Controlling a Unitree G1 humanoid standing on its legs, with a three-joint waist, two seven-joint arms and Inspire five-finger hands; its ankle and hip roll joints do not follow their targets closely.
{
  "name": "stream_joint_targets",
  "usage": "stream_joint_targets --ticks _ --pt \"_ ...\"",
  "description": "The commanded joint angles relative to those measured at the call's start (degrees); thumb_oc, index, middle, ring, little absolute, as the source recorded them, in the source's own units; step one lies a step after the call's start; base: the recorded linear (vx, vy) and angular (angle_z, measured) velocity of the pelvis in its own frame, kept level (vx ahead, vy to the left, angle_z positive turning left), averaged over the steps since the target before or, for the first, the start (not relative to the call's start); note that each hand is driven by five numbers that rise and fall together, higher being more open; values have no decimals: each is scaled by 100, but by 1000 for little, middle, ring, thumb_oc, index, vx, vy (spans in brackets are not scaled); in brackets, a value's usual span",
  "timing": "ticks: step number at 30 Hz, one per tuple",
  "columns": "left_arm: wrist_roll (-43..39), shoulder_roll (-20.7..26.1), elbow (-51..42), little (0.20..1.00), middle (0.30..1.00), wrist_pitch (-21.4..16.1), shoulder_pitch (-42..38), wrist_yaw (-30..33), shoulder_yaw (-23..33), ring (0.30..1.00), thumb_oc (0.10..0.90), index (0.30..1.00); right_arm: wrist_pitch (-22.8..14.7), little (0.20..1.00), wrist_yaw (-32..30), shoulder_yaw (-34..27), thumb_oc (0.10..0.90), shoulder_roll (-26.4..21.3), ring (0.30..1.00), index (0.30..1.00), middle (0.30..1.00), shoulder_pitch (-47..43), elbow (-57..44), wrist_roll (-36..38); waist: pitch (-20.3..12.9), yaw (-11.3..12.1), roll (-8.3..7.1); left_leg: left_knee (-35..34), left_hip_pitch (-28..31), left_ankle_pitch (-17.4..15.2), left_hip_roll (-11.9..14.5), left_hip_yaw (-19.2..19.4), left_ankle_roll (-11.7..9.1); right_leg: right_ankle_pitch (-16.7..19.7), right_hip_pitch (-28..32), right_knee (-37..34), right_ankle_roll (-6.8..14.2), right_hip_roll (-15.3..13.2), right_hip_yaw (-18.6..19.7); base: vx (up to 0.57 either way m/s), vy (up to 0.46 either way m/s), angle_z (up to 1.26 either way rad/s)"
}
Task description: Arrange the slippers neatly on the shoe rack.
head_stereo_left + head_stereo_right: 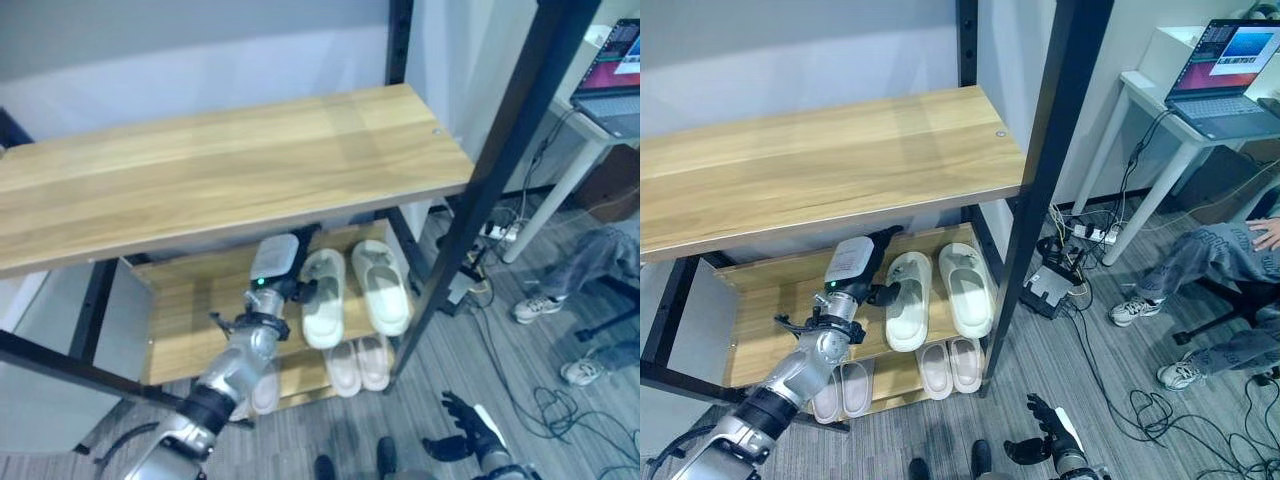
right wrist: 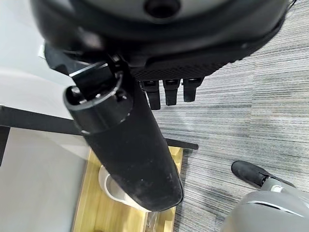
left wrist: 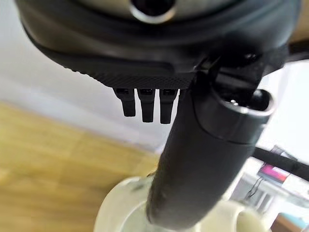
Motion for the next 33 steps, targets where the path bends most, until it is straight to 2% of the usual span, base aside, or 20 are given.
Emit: stream_joint_targets --ticks 1,6,9,10,13,16,18,33 --pt "-241 68 -148 900 900 -597 -446 99 355 900 800 900 -248 900 21 -197 800 -14 900 900 900 64 95 35 -563 202 -45 -43 -113 -233 2 -389 -321 -895 279 300 404 57 -225 -24 -10 11" --pt "-343 232 -648 900 900 -702 130 24 762 900 800 900 -224 900 70 -219 800 39 900 900 900 146 146 -10 -571 301 -43 -43 -119 -233 -14 -453 -322 -874 309 238 393 45 -292 -17 -3 8" --pt "-429 203 -591 900 900 -748 376 69 848 900 800 900 -224 900 74 -218 800 51 900 900 900 137 174 -11 -572 319 -43 -43 -85 -280 -11 -481 -335 -914 361 217 397 51 -299 8 2 9" --pt "-762 36 -374 900 900 -840 613 6 724 900 800 900 -250 900 78 -171 800 42 900 900 900 144 141 -5 -544 302 -45 -43 -75 -287 -7 -480 -334 -919 375 217 386 56 -311 -16 17 15" --pt "-880 -225 137 900 900 -827 548 -92 337 900 800 900 -253 900 30 -134 800 -20 900 900 900 130 70 -29 -485 256 -31 -43 -126 -276 -3 -482 -330 -874 334 179 398 54 -308 -8 9 4" --pt "-1082 -351 254 900 900 -832 562 -156 237 900 800 900 -252 900 19 -133 800 -36 900 900 900 120 50 -25 -463 236 -30 -43 -138 -274 1 -477 -330 -861 314 166 398 56 -288 -4 -2 -1" --pt "-1499 -512 327 900 900 -847 542 -325 108 900 800 900 -220 900 5 -138 800 -56 900 900 900 103 32 -9 -435 211 -29 -43 -167 -266 7 -466 -327 -837 286 156 399 49 -278 -16 -4 -5" --pt "-2189 -934 816 900 900 -823 -210 -417 -464 900 800 900 -173 900 21 -29 800 -135 900 900 900 24 85 89 -386 53 59 -43 -143 -253 48 -386 -342 -818 247 165 405 77 -171 5 -9 -4"
